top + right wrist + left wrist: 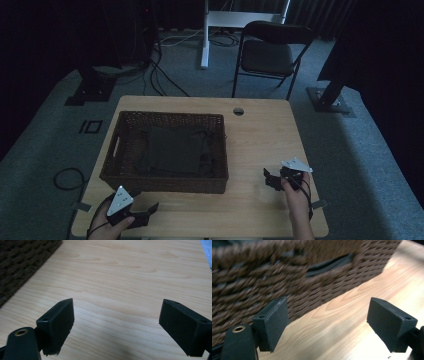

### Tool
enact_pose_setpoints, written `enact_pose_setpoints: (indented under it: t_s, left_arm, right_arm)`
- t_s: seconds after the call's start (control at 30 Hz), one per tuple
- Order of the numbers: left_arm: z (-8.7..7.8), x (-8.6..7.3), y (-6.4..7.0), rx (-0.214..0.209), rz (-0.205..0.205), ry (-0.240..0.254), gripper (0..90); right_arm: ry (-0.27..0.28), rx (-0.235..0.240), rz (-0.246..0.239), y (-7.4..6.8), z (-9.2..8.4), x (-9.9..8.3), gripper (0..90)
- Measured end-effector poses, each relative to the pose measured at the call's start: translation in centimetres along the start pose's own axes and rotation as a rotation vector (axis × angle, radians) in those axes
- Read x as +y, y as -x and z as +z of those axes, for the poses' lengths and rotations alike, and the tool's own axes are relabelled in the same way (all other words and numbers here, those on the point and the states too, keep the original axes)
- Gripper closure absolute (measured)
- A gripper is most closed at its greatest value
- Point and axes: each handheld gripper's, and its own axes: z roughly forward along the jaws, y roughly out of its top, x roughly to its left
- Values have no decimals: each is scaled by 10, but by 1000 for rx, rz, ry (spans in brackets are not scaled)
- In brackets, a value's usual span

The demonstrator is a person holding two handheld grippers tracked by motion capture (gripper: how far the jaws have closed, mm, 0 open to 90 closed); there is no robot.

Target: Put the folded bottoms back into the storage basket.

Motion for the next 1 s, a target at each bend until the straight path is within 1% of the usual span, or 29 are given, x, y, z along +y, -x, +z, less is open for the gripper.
enact_pose_setpoints:
  t_s: [0.1, 0.23, 0.3, 0.47, 0.53, 0.67, 0.77, 0.87, 0.93, 1.0]
  left_arm:
    - [2, -6, -4, 36, 2, -14, 181]
    - [4, -13, -7, 43, -20, -28, 181]
    - [4, -16, -9, 51, -29, -34, 181]
    - [6, -22, -12, 81, -54, -39, 181]
    - [7, -24, -12, 95, -47, -49, 181]
    - [8, -28, -16, 111, -48, -63, 181]
    - [8, -30, -20, 149, -54, -64, 181]
    - [10, -34, -23, 175, -58, -76, 181]
    - [11, -37, -25, 195, -67, -94, 181]
    - [11, -38, -27, 213, -81, -99, 181]
  right_arm:
    - [-5, -17, 21, 3, 0, -4, 124]
    - [-21, -33, 38, 7, 0, -9, 124]
    - [-28, -48, 36, 9, 0, -11, 124]
    - [-36, -66, 45, 14, -2, -17, 124]
    - [-36, -76, 49, 16, -2, -20, 124]
    - [-49, -88, 55, 20, -4, -26, 124]
    - [-57, -105, 60, 23, -3, -29, 124]
    - [-72, -122, 62, 24, -2, -34, 124]
    - [-82, -125, 65, 26, -1, -36, 124]
    - [-90, -144, 63, 28, 0, -39, 124]
